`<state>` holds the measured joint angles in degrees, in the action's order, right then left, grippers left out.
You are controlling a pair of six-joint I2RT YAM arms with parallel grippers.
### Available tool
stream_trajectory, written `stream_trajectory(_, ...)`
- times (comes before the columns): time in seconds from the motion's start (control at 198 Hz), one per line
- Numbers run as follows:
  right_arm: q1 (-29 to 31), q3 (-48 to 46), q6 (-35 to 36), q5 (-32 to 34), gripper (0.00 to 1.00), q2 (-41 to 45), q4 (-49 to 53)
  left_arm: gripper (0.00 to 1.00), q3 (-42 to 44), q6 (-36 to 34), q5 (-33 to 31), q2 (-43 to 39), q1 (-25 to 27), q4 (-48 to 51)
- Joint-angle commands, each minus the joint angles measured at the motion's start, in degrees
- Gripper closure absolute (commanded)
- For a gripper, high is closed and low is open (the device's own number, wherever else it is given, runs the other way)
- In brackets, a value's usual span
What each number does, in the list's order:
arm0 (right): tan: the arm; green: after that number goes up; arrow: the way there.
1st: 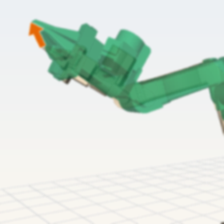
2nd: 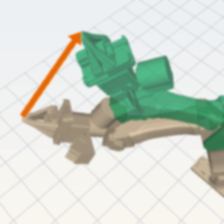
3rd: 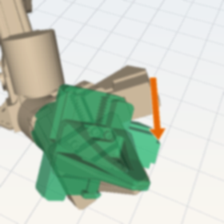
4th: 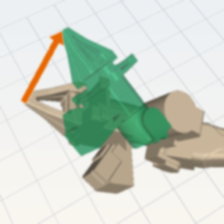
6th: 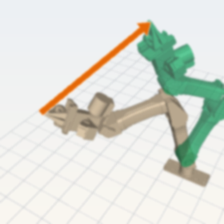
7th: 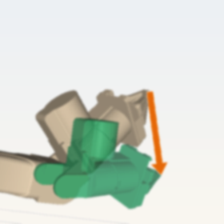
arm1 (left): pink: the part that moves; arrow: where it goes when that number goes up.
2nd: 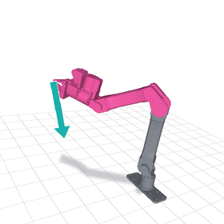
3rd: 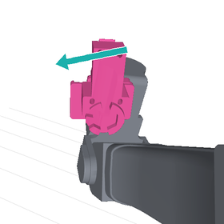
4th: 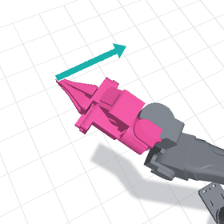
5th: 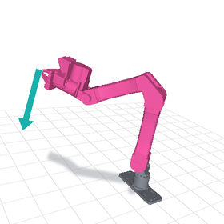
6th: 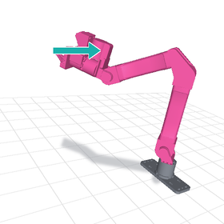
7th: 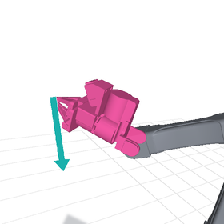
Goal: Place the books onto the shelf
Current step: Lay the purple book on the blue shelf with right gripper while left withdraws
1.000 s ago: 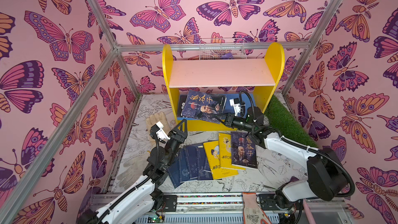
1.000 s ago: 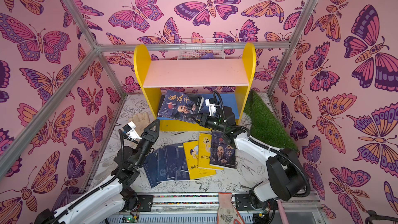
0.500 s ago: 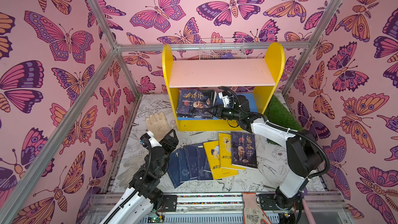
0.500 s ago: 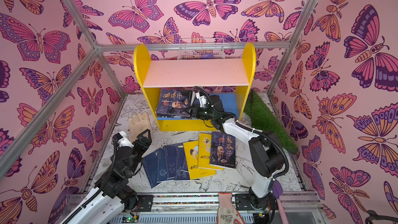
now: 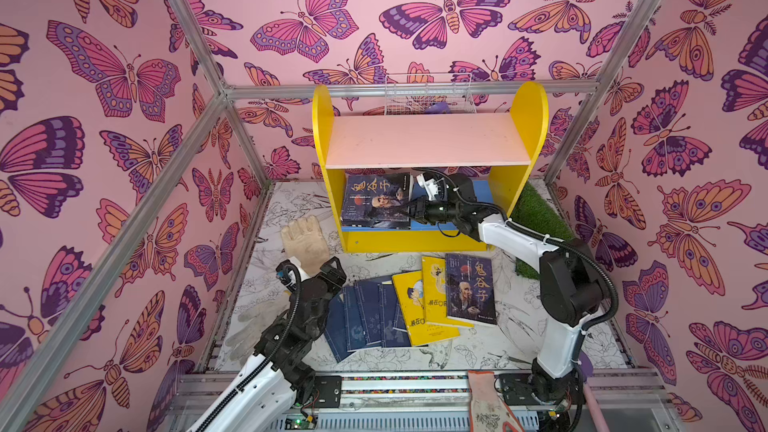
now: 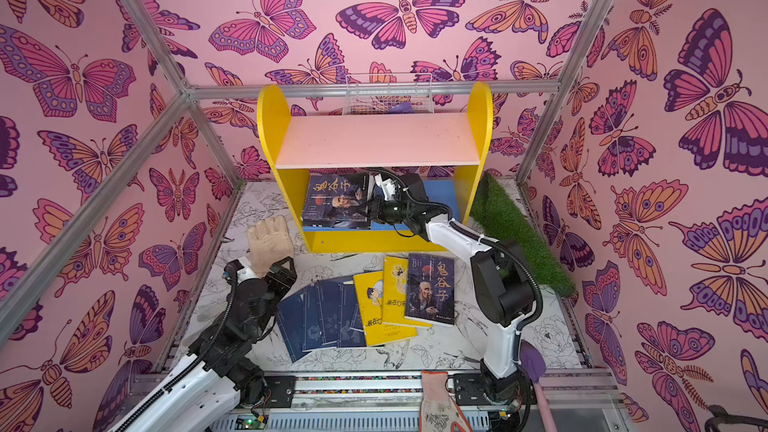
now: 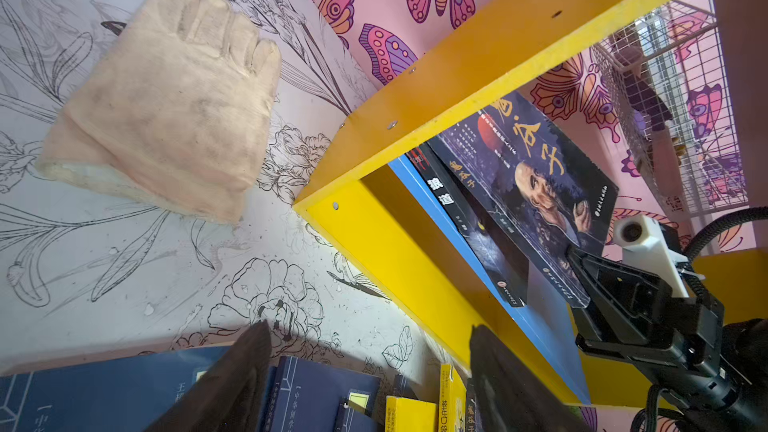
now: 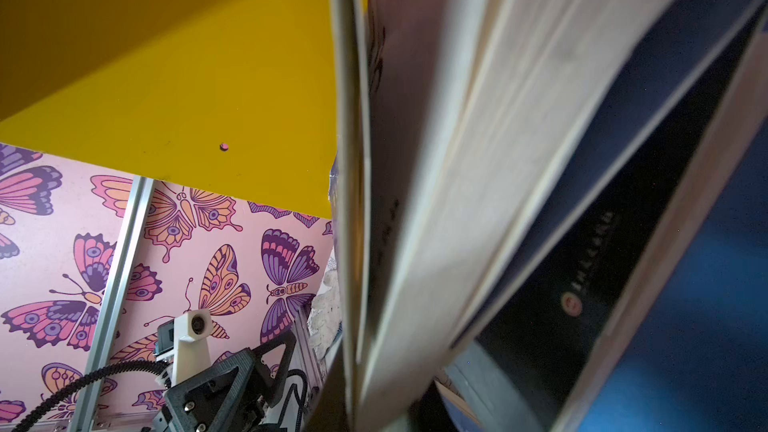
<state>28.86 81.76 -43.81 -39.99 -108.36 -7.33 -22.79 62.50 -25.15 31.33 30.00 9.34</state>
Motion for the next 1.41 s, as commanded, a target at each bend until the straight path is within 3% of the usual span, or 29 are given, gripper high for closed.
stream_trajectory(0.0,1.37,3.16,4.62,0.56,0.80,-1.47,6.48,0.23,-0.24,0.86,0.56,0.39,-0.20,1.16)
stream_trajectory(0.03,1.37,3.57,5.48,1.48,0.70,-1.17,7.84,0.23,-0.30,1.07,0.70,0.55,-0.20,1.05)
stream_trajectory(0.121,1.35,4.36,7.08,5.67,0.53,-0.07,11.39,0.23,-0.17,1.48,0.93,0.83,-0.20,0.76)
stream_trajectory(0.232,1.37,6.34,9.75,10.87,0.44,0.84,17.60,0.23,-0.24,1.84,1.02,1.25,-0.20,0.16)
stream_trajectory(0.559,1.46,9.60,14.08,22.90,0.40,2.87,29.87,0.23,-0.48,2.28,1.21,1.98,-0.20,-0.09)
stream_trajectory(0.826,1.64,8.21,13.92,21.00,0.47,3.35,26.78,0.23,-0.49,2.54,1.76,2.73,-0.23,-0.20)
stream_trajectory(1.144,1.55,15.31,14.52,18.18,0.59,-2.75,28.11,0.22,-0.24,2.63,1.83,2.29,-0.23,-0.12)
stream_trajectory(1.406,1.55,21.11,17.91,16.88,0.61,-7.31,30.78,0.22,-0.12,2.92,2.19,3.15,-0.20,-0.52)
